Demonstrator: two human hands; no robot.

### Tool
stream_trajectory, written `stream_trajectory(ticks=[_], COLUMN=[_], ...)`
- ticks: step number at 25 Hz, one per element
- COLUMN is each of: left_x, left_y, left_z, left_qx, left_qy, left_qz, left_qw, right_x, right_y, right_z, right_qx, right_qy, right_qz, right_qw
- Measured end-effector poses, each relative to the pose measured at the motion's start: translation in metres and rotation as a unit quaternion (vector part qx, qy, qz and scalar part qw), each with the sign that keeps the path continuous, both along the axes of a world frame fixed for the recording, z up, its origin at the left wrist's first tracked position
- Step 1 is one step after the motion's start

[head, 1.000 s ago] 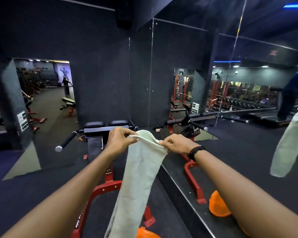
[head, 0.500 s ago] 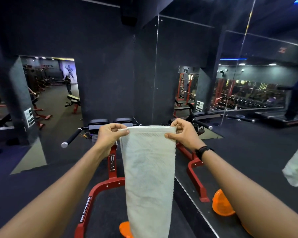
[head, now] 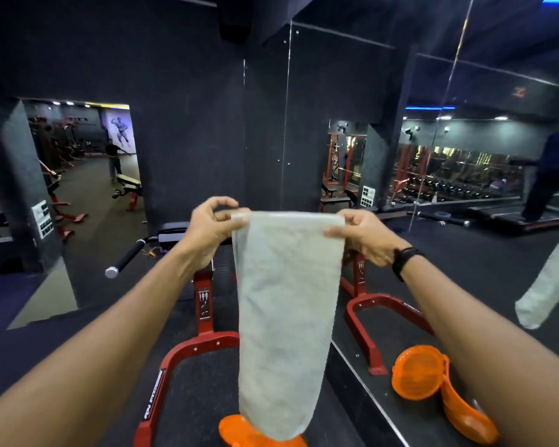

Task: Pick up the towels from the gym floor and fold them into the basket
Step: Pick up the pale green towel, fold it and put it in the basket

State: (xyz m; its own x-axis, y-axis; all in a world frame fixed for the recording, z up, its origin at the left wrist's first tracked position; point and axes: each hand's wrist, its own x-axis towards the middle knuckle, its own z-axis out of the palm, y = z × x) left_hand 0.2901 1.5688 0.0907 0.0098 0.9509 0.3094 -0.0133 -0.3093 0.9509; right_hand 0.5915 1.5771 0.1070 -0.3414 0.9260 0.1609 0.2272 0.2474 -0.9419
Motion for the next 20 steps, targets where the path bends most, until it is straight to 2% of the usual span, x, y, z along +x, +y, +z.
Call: stream_trajectory(ticks=[1, 2, 4, 5, 7, 10, 11, 13, 14, 17, 19, 20], left_x=[0.002, 0.006, 0.009, 0.010, 0.011, 0.008, 0.006, 0.005, 0.004, 0.001, 0.001, 0.002], left_y=[0.003, 0.001, -0.009, -0.012, -0.012, -0.006, -0.003, -0.004, -0.006, -0.008, -0.005, -0.003], left_z=[0.004, 0.000, -0.039, -0.055, -0.071, -0.060, -0.056, -0.058, -0.062, -0.057, -0.048, -0.045], left_qx=[0.005, -0.023, -0.122, -0.155, -0.200, -0.215, -0.218, -0.235, -0.234, -0.206, -0.173, -0.159], left_qy=[-0.009, 0.051, 0.183, 0.218, 0.175, 0.047, 0.067, 0.169, 0.164, 0.058, 0.091, 0.098], left_qz=[-0.018, -0.048, -0.112, -0.120, -0.103, -0.080, -0.072, -0.039, -0.029, -0.047, -0.036, -0.001], left_qw=[1.000, 0.997, 0.969, 0.956, 0.958, 0.972, 0.971, 0.956, 0.958, 0.976, 0.980, 0.982], right_x=[0.004, 0.005, 0.006, 0.004, 0.003, 0.006, 0.005, 0.002, -0.001, -0.007, -0.007, -0.008], right_y=[0.004, 0.006, 0.007, 0.005, 0.001, 0.000, 0.000, -0.004, -0.003, 0.004, 0.005, 0.005], right_z=[0.006, 0.001, -0.041, -0.059, -0.073, -0.059, -0.053, -0.059, -0.066, -0.068, -0.058, -0.052], right_qx=[-0.031, -0.059, -0.097, -0.108, -0.123, -0.182, -0.203, -0.212, -0.203, -0.163, -0.149, -0.136], right_qy=[0.039, 0.002, -0.097, -0.110, -0.080, 0.041, 0.028, -0.091, -0.099, 0.047, 0.083, 0.090], right_qz=[0.014, 0.018, 0.025, 0.028, 0.011, 0.033, 0.060, 0.067, 0.050, -0.044, -0.038, -0.045], right_qw=[0.999, 0.998, 0.990, 0.988, 0.989, 0.982, 0.977, 0.971, 0.973, 0.985, 0.985, 0.986])
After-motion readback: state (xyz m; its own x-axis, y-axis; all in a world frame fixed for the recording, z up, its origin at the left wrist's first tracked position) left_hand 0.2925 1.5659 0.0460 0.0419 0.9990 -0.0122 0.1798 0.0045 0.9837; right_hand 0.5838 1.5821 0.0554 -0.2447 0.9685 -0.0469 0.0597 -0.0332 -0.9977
